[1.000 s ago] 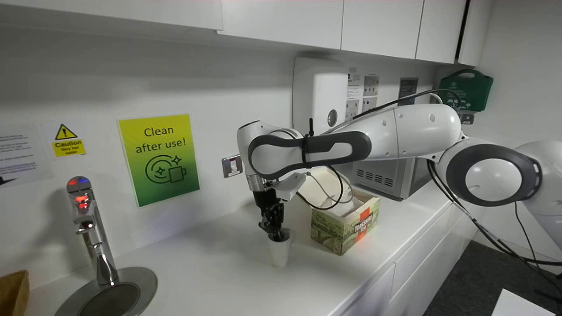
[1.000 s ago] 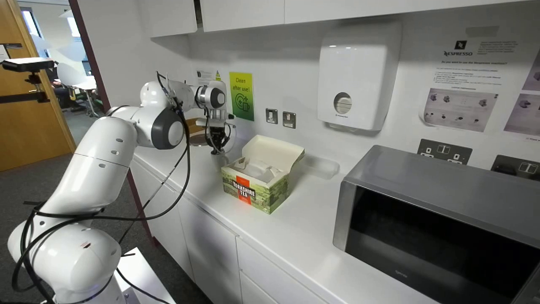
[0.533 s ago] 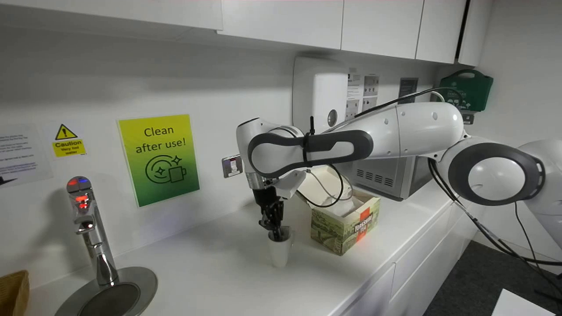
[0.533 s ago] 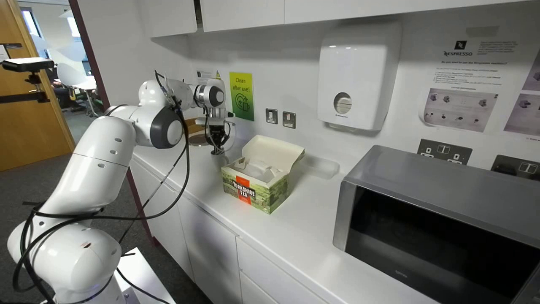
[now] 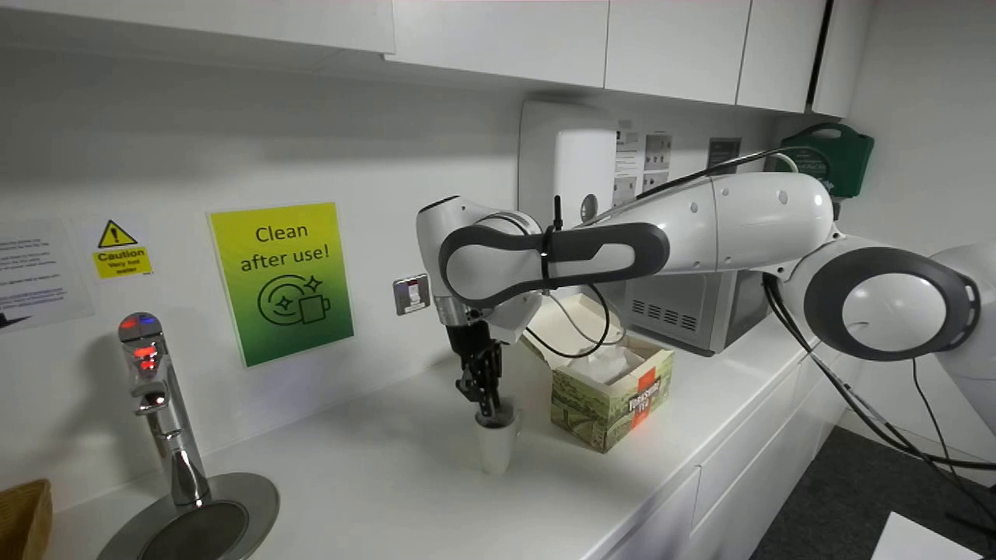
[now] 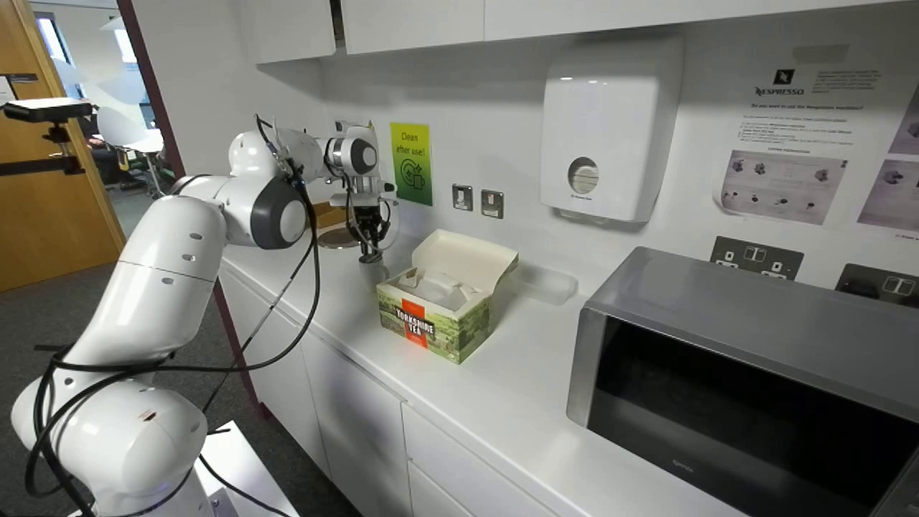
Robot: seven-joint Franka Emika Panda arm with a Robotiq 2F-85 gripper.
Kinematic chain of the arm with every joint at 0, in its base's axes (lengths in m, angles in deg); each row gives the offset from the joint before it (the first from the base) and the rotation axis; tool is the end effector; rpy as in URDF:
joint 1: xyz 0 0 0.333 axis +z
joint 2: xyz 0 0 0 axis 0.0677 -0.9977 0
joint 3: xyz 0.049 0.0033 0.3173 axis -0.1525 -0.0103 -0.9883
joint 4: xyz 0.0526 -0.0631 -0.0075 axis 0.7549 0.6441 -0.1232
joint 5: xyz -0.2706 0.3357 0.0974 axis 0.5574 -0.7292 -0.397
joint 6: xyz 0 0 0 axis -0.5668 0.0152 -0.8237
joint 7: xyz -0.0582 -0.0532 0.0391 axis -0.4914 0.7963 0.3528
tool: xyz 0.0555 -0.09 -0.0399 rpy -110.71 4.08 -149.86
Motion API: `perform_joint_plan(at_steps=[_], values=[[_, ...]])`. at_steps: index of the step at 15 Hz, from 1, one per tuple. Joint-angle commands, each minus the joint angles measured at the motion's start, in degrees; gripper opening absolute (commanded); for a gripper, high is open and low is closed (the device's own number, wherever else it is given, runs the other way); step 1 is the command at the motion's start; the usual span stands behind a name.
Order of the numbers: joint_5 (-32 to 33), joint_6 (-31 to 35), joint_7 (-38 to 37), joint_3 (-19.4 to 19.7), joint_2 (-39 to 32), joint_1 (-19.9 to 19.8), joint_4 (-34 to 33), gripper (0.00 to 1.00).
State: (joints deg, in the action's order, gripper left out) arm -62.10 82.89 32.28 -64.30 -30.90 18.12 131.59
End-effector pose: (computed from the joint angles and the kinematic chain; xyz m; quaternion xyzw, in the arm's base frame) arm 0.6848 0.3650 0.4138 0.9595 0.2664 -0.0796 0.0463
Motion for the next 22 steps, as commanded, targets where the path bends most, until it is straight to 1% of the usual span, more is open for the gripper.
perform_joint_plan(at_steps=[1,3,5,6,7,9,11,13,16,17,18,20,21,22], values=[[1.09,-0.58,-0.55,0.44,1.35,0.42,0.07,0.16],[1.21,-0.50,-0.51,0.39,1.50,0.47,0.22,0.18],[1.44,-0.30,-0.57,0.36,1.98,0.62,0.58,0.23],[1.73,-0.09,-0.65,0.38,2.58,0.79,1.03,0.23],[2.40,0.32,-0.75,0.47,3.70,1.08,1.88,0.25],[3.90,1.37,-0.97,0.52,6.35,1.43,3.65,0.21],[5.27,2.00,-1.48,0.50,9.63,1.68,5.55,0.11],[6.84,2.17,-3.17,0.83,13.94,1.70,8.60,0.05],[6.05,1.83,-5.28,1.02,20.87,-0.17,15.47,0.10],[5.25,1.99,-5.64,1.17,22.71,-1.10,17.82,0.17],[4.87,2.38,-6.00,1.37,24.21,-1.70,20.14,0.35],[3.30,3.49,-6.40,2.01,26.84,-3.68,25.21,0.47],[2.99,3.83,-6.88,2.39,27.97,-4.38,27.81,0.56],[2.62,4.46,-7.00,2.79,29.10,-5.25,30.52,0.63]])
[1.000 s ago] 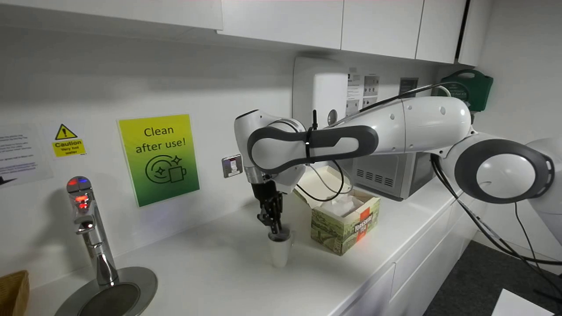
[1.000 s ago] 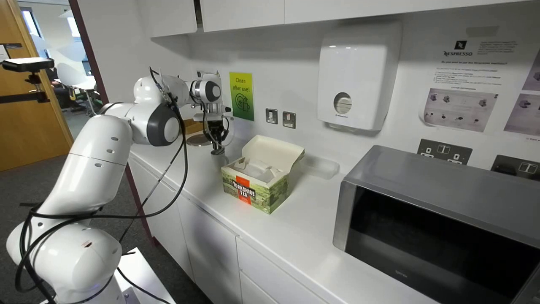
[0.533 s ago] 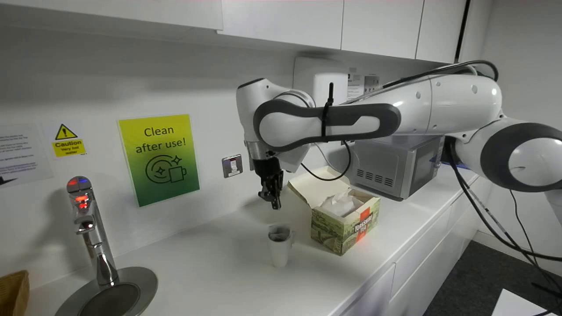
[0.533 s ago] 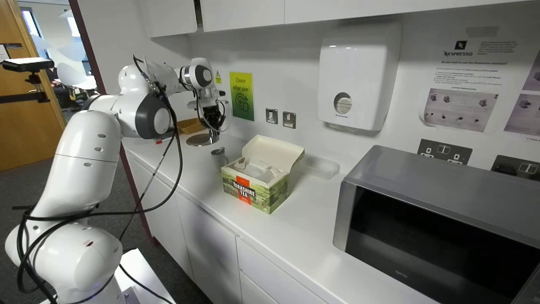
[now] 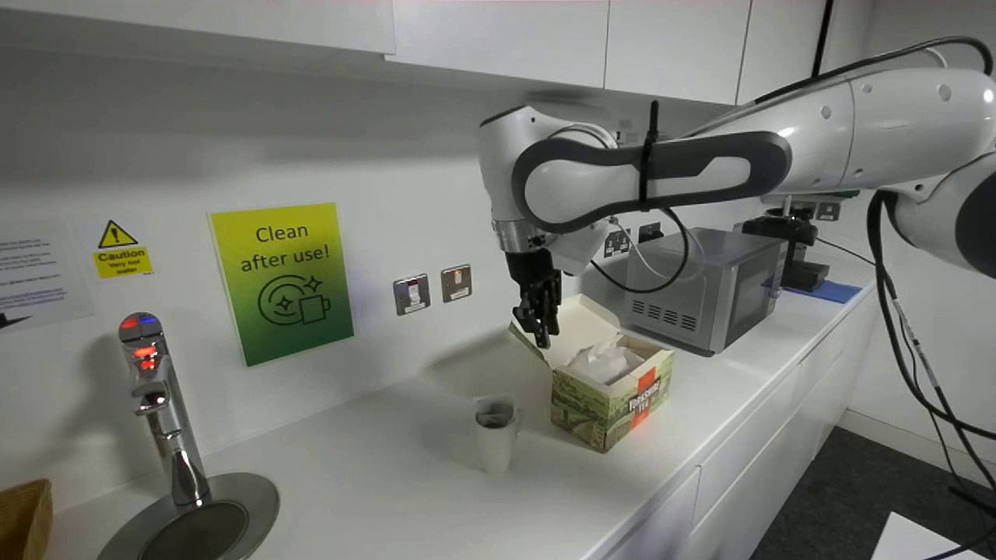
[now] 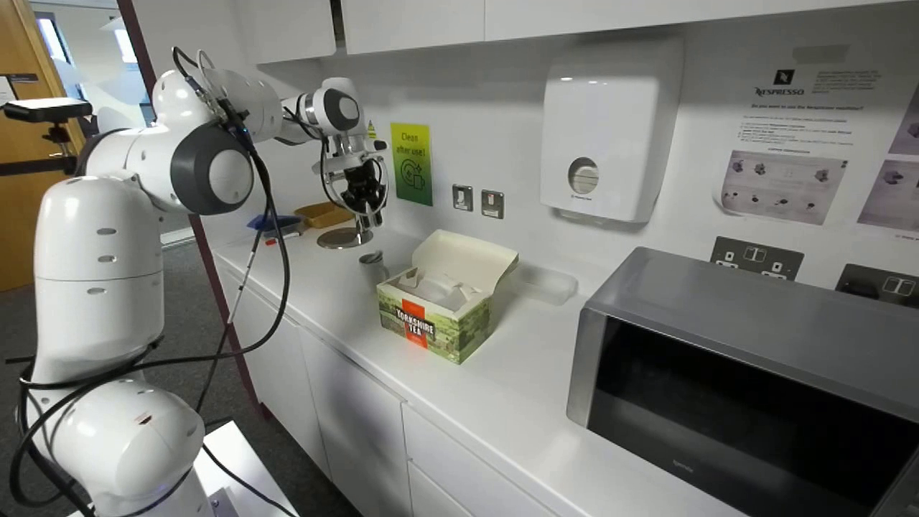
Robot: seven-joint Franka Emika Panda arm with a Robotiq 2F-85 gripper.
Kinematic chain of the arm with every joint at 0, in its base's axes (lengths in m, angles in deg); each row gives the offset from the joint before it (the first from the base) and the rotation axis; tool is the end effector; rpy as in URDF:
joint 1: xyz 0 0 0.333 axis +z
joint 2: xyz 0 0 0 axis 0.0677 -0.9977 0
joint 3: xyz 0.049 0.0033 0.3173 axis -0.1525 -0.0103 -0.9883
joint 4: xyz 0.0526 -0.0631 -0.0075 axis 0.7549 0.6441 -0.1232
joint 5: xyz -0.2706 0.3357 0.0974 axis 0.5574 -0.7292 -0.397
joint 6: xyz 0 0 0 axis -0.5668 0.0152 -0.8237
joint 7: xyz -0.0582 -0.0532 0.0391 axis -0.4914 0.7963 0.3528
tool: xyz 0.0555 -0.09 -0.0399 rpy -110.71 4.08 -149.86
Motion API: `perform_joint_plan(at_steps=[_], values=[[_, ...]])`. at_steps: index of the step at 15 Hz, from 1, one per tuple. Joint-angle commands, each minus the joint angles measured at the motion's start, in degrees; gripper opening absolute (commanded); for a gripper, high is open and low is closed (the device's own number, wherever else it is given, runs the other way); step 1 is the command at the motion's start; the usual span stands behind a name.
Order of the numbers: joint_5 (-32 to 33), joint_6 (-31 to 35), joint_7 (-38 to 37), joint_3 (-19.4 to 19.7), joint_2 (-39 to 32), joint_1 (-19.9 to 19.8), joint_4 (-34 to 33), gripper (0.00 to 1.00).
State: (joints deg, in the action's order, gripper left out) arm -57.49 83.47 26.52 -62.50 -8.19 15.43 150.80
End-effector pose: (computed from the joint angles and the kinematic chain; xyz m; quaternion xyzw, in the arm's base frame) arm 0.6255 0.2870 0.5333 0.9746 0.1925 -0.0247 0.1121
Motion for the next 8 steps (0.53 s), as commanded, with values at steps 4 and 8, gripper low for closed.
perform_joint_plan(at_steps=[4,8], values=[[-0.52,10.46,-2.52,1.14,11.19,-5.35,22.01,0.91],[-0.26,10.71,-2.43,0.63,8.58,-6.07,21.10,0.96]])
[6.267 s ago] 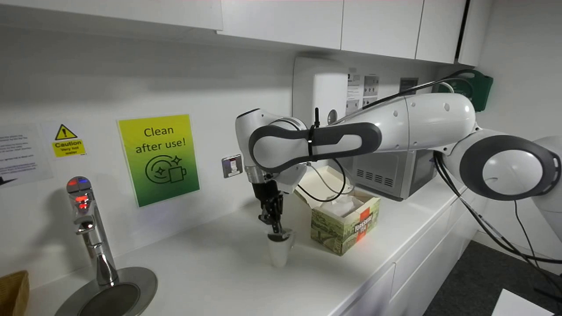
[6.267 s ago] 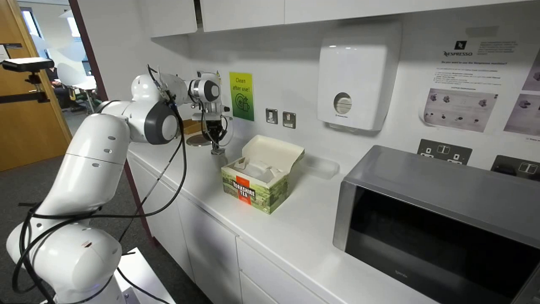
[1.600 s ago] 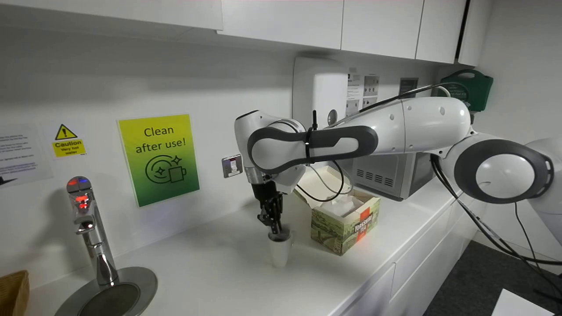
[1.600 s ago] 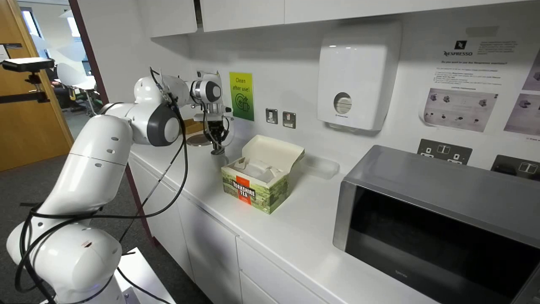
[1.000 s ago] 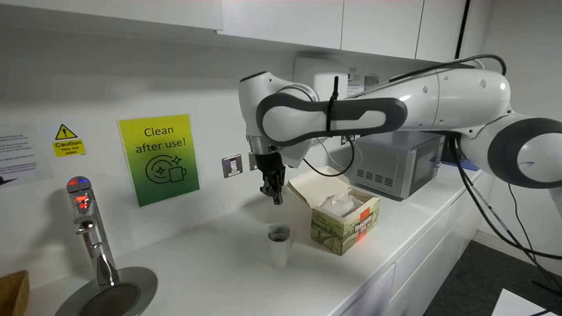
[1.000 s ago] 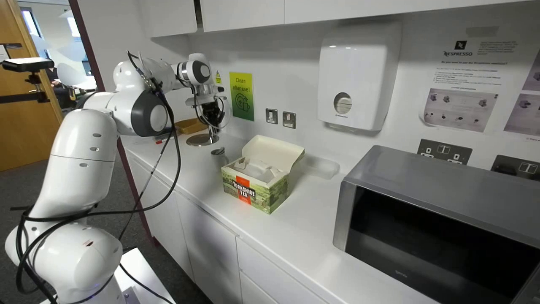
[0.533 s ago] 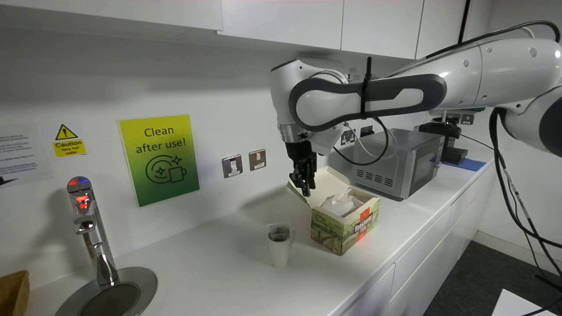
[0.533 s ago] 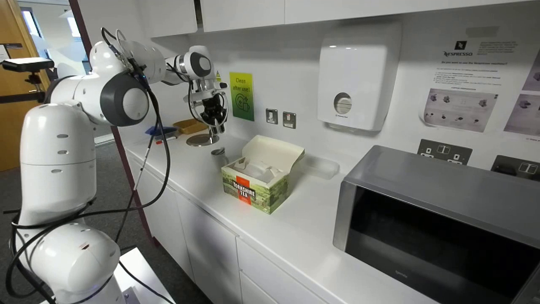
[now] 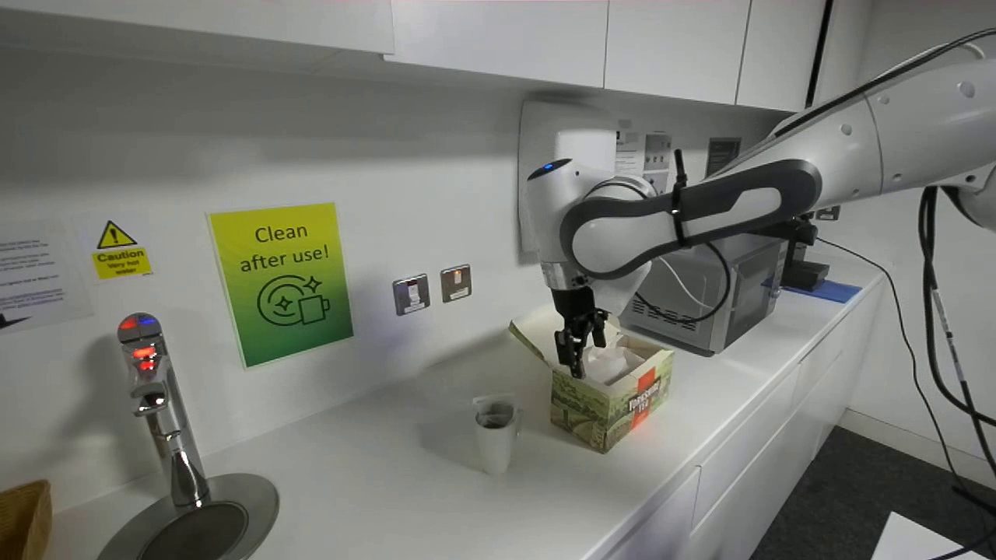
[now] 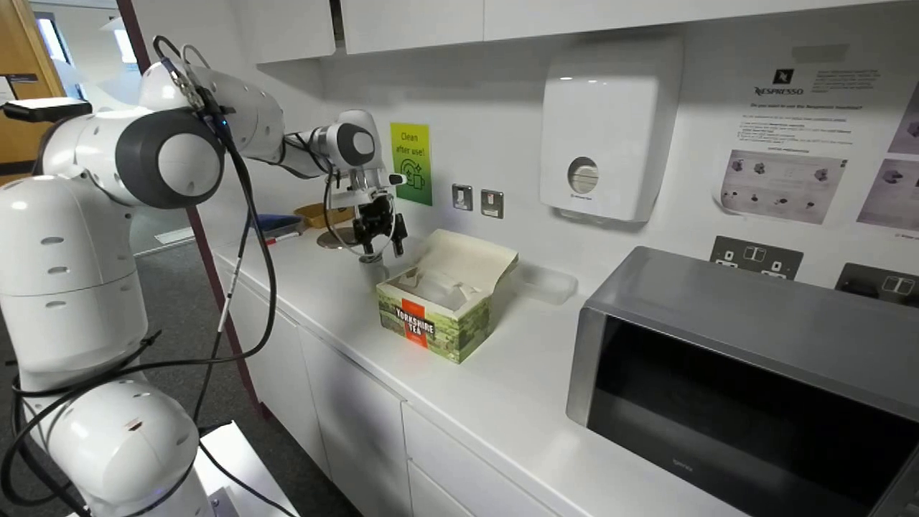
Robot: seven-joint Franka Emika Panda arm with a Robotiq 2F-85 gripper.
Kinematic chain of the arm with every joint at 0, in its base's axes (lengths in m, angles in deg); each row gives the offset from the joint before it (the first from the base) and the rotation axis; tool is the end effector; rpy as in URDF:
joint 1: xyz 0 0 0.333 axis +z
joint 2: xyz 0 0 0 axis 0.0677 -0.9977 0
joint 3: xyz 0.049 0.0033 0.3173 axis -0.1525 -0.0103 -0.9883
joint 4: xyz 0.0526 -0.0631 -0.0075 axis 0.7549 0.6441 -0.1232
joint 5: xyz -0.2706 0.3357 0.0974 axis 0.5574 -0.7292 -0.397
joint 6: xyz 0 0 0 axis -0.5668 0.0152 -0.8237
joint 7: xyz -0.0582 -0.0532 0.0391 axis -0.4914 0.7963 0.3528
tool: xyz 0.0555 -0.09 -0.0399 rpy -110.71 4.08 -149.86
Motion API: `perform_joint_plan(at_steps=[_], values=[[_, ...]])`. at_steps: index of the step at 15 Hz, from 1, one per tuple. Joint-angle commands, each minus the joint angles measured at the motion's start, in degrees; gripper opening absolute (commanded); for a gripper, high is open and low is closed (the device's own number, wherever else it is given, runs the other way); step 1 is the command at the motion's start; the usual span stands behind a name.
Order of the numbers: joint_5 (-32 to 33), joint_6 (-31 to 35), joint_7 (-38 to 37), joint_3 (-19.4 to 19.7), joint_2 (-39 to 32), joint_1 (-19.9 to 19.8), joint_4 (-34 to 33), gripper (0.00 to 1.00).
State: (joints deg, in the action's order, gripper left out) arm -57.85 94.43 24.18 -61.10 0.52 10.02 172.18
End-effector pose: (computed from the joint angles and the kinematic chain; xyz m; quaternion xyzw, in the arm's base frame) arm 0.6028 0.2070 0.4552 0.9818 0.1400 -0.0424 0.1211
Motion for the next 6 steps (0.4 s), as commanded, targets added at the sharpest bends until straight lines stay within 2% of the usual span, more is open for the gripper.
perform_joint_plan(at_steps=[1,6], values=[[0.10,0.31,-0.27,-0.81,0.72,-0.80,1.20,1.00],[0.10,0.68,-0.36,-0.89,2.04,-0.89,2.64,1.00]])
